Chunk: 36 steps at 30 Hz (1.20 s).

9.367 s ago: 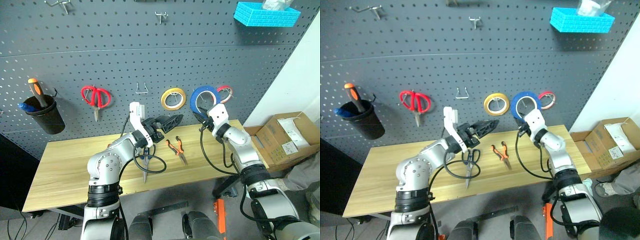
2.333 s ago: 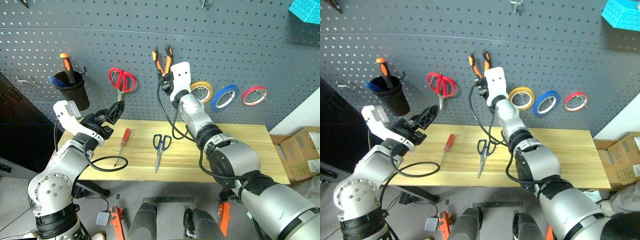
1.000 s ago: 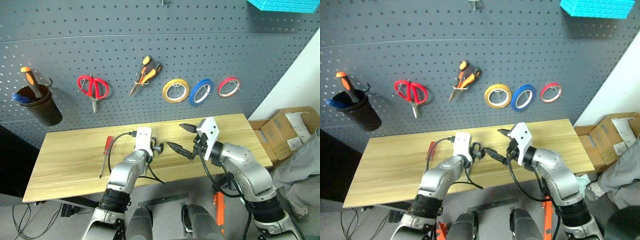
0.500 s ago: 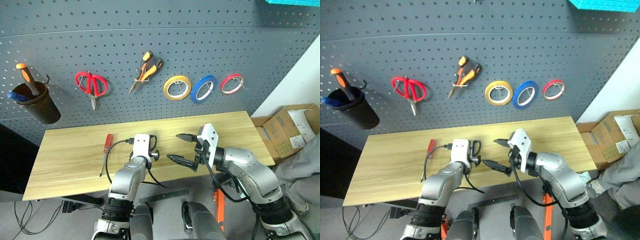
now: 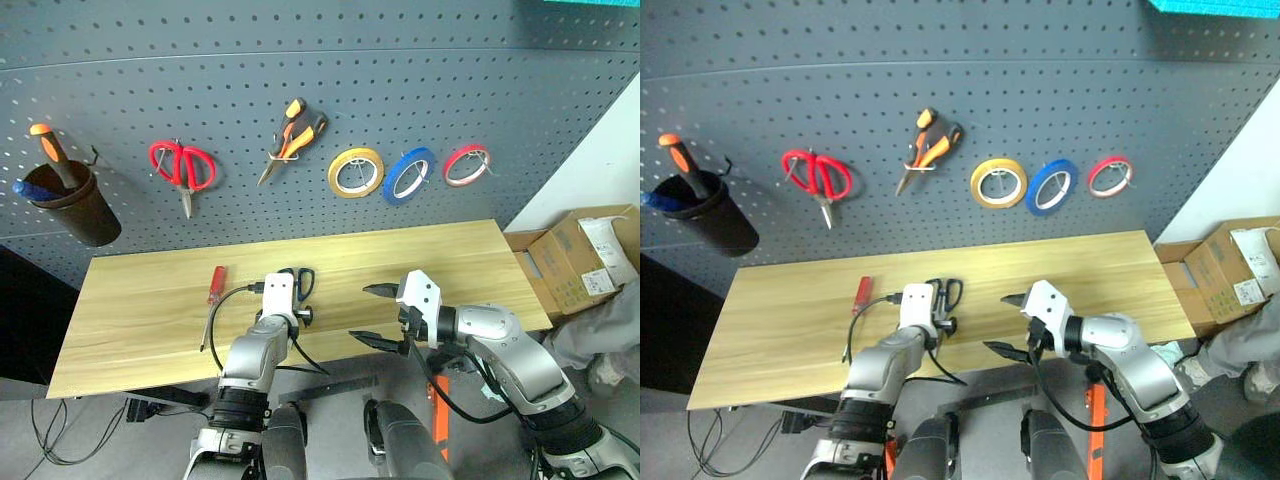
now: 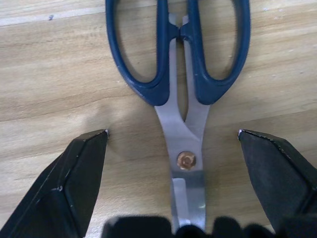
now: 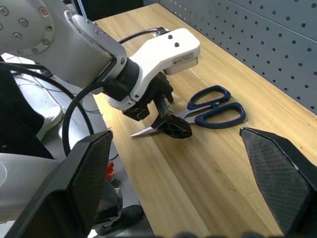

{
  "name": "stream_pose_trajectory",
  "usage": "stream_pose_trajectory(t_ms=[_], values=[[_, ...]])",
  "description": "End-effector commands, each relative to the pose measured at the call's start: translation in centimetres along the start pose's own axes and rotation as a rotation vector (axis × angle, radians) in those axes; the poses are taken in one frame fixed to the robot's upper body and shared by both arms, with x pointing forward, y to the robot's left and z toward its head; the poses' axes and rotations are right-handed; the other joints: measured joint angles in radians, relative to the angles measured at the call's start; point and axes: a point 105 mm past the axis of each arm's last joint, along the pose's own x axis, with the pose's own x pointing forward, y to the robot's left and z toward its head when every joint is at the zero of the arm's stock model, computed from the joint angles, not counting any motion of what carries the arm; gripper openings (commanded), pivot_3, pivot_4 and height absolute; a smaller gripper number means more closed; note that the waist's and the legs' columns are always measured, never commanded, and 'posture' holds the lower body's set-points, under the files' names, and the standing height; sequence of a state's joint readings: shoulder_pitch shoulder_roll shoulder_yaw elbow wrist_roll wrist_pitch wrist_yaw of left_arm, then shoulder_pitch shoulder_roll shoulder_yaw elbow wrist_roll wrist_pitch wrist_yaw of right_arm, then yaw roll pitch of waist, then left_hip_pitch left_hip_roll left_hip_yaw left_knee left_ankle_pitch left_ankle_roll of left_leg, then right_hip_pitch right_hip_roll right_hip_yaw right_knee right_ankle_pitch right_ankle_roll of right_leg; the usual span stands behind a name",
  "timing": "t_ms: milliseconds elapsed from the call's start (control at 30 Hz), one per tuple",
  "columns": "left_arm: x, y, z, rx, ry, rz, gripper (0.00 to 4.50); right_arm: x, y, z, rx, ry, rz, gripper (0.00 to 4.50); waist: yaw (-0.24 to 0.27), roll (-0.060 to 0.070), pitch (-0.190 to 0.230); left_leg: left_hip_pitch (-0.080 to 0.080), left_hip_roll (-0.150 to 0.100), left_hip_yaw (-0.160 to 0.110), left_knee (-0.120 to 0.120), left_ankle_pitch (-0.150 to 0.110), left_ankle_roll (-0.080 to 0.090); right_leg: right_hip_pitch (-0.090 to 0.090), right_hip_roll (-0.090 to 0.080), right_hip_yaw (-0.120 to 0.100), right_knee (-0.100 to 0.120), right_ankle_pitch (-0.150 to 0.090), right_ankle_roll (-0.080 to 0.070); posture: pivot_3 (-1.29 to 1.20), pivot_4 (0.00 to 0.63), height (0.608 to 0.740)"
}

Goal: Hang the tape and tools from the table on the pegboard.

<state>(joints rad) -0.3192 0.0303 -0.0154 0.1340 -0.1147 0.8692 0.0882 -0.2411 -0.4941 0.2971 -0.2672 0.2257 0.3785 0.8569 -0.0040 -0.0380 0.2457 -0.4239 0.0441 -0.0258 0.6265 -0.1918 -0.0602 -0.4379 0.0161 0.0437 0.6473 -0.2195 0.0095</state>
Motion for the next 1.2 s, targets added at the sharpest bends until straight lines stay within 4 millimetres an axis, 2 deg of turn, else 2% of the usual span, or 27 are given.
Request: stream_pose_trajectory(t_ms=[33, 167, 467, 667, 733, 833, 967, 1033, 1100, 1200], values=[[0.3, -0.9, -2.5, -0.013, 0.105, -0.039, 4.50, -0.2, -0.1, 0.9, -0.030, -0.034, -0.005, 4.46, 0.000, 0.000, 0.000, 0.000, 0.000, 0.000, 0.000, 0.000, 0.000, 0.000, 0.000, 0.000, 0.000, 0.000, 0.000, 0.02, 0.266, 0.740], [0.4, -0.6, -2.4, -0.020, 0.104, -0.021, 3.68, -0.2, -0.4, 1.0, -0.026, -0.038, -0.017, 4.50, 0.000, 0.000, 0.000, 0.000, -0.001, 0.000, 0.000, 0.000, 0.000, 0.000, 0.000, 0.000, -0.001, 0.000, 0.000, 0.02, 0.255, 0.740], [0.4, -0.2, -2.4, -0.031, 0.103, -0.011, 0.73, 0.0, -0.9, 1.2, -0.036, -0.045, -0.027, 4.50, 0.000, 0.000, 0.000, 0.000, -0.001, 0.000, 0.000, 0.000, 0.000, 0.001, 0.000, 0.000, -0.001, 0.001, 0.002, 0.02, 0.241, 0.740], [0.4, -0.1, -2.2, -0.038, 0.096, -0.007, 0.71, 0.1, -1.2, 1.4, -0.045, -0.052, -0.034, 4.50, 0.000, 0.000, 0.000, 0.000, -0.001, 0.000, 0.000, 0.000, 0.000, 0.001, 0.000, 0.000, 0.000, 0.002, 0.003, 0.03, 0.223, 0.740], [0.3, 0.1, -1.5, 0.001, 0.050, -0.002, 0.71, 0.2, -1.5, 2.0, -0.043, -0.075, -0.052, 4.50, 0.000, 0.001, -0.001, 0.000, -0.001, 0.000, 0.000, 0.000, 0.000, 0.001, 0.000, 0.000, 0.000, 0.003, 0.004, 0.03, 0.213, 0.740], [-0.3, 0.2, 0.6, 0.062, -0.080, -0.016, 0.71, 0.4, -1.7, 3.0, -0.028, -0.122, -0.076, 4.50, 0.000, 0.001, -0.001, 0.000, -0.001, 0.000, 0.000, 0.000, 0.000, 0.000, 0.000, 0.000, 0.000, 0.003, 0.005, 0.04, 0.205, 0.740], [-2.1, 1.7, 3.5, 0.169, -0.274, 0.020, 0.71, 0.7, -1.8, 4.7, 0.038, -0.215, -0.112, 4.50, 0.001, -0.001, -0.002, -0.001, 0.000, 0.000, 0.000, 0.000, 0.000, -0.001, 0.000, 0.000, -0.001, 0.004, 0.006, 0.06, 0.181, 0.740], [-3.5, 3.0, 4.9, 0.229, -0.383, 0.077, 0.71, 0.8, -1.6, 5.8, 0.045, -0.288, -0.127, 4.50, 0.001, -0.001, -0.003, -0.002, 0.001, 0.000, -0.001, 0.000, 0.000, -0.002, 0.000, 0.000, 0.000, 0.004, 0.006, 0.09, 0.166, 0.740], [-4.8, 4.5, 5.6, 0.288, -0.454, 0.163, 0.71, 1.0, -1.1, 6.6, 0.073, -0.336, -0.096, 4.50, 0.003, -0.002, -0.005, -0.002, 0.001, 0.000, -0.002, 0.000, 0.000, -0.003, 0.000, 0.000, 0.000, 0.004, 0.006, 0.12, 0.147, 0.740], [-6.4, 5.8, 5.8, 0.376, -0.532, 0.245, 0.71, 1.5, -0.6, 7.4, 0.105, -0.386, -0.058, 4.50, 0.008, -0.002, -0.019, -0.003, 0.001, 0.000, -0.003, 0.000, 0.000, -0.003, 0.000, -0.001, -0.001, 0.004, 0.006, 0.15, 0.119, 0.740]])
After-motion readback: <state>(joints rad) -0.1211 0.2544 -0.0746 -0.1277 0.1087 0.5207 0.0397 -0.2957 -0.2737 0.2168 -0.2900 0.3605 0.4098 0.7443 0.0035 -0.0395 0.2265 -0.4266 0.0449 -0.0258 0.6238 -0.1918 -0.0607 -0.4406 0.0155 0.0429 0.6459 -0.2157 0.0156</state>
